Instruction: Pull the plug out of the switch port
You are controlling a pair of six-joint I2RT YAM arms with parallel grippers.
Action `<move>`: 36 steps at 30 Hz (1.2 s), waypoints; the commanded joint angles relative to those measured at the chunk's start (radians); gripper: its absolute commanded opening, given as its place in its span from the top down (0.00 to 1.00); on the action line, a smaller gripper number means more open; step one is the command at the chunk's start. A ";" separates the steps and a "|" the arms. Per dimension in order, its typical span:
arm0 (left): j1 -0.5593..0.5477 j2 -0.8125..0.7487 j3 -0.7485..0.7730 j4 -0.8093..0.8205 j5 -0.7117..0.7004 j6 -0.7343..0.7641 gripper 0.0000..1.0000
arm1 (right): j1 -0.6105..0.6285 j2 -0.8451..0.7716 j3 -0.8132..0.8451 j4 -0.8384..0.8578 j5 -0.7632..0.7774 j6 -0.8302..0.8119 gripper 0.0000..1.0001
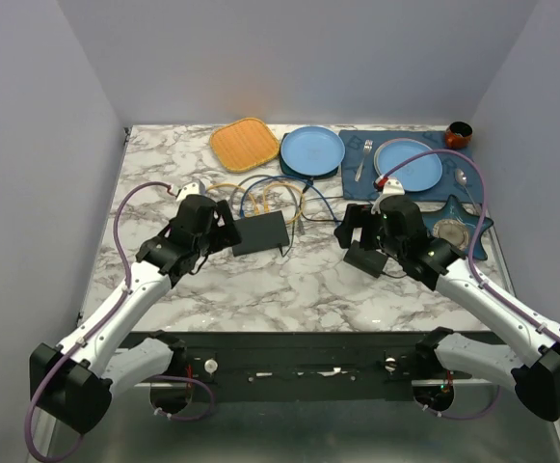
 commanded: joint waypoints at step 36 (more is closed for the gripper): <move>0.043 0.455 0.120 0.183 0.187 -0.062 0.35 | 0.300 0.684 0.323 0.131 0.070 0.014 0.34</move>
